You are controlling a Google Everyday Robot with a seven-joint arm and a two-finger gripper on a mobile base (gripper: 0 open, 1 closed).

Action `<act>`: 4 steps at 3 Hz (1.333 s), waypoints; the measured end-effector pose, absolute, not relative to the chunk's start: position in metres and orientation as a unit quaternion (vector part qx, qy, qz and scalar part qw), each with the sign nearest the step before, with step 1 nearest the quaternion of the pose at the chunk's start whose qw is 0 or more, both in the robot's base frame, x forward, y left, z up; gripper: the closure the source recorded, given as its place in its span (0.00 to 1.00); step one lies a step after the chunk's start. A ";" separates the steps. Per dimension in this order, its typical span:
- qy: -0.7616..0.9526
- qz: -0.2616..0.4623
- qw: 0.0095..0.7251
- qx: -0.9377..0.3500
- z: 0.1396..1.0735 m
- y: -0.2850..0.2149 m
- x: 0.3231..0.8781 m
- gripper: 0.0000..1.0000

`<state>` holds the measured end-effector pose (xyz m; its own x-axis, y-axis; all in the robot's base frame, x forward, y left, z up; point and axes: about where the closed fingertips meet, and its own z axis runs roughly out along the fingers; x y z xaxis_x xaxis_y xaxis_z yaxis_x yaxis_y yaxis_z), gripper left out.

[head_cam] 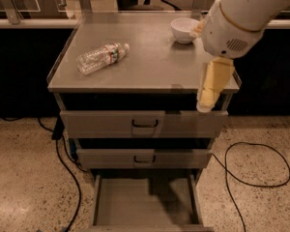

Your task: Place water bottle into bottom drawer

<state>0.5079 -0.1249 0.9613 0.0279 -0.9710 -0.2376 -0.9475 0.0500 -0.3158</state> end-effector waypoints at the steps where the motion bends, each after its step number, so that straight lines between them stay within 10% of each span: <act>1: 0.667 -0.026 0.217 -0.712 0.955 -0.103 0.547 0.00; 4: 0.581 0.017 0.235 -0.779 0.935 -0.024 0.638 0.00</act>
Offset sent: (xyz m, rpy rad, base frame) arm 0.1200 0.0728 -0.0226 0.0487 -0.0601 0.2410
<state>0.6380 -0.0241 0.9354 0.3239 -0.8973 -0.3000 -0.9132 -0.2135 -0.3471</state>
